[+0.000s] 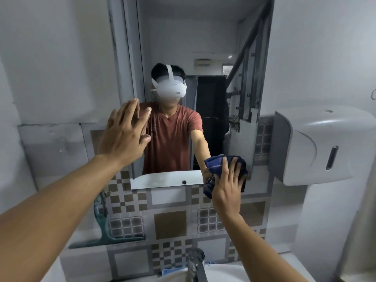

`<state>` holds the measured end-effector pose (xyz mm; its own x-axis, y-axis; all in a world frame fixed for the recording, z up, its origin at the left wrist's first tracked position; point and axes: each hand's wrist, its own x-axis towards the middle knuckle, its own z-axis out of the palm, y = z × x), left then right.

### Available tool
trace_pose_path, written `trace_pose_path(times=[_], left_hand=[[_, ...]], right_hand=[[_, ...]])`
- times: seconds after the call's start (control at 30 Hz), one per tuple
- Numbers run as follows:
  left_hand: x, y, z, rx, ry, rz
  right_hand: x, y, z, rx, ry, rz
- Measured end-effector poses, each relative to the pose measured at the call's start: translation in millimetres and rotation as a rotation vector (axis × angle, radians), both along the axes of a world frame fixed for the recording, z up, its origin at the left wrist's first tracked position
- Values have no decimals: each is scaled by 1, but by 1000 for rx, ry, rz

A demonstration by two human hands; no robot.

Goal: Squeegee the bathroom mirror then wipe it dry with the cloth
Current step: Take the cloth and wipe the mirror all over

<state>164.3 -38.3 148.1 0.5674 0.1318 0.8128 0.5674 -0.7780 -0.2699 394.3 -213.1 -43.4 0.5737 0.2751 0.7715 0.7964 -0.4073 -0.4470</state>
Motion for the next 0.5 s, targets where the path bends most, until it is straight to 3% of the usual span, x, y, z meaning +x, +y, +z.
trace_pose_path(times=[0.17, 0.33, 0.5], left_hand=[[-1, 4, 1, -4, -16, -25], [-1, 6, 0, -36, -39, 2], [-2, 10, -2, -59, -24, 5]], right_hand=[[-20, 21, 16, -63, -205, 46], [-35, 47, 31, -238, -545, 116], [-57, 67, 36, -284, -632, 149]])
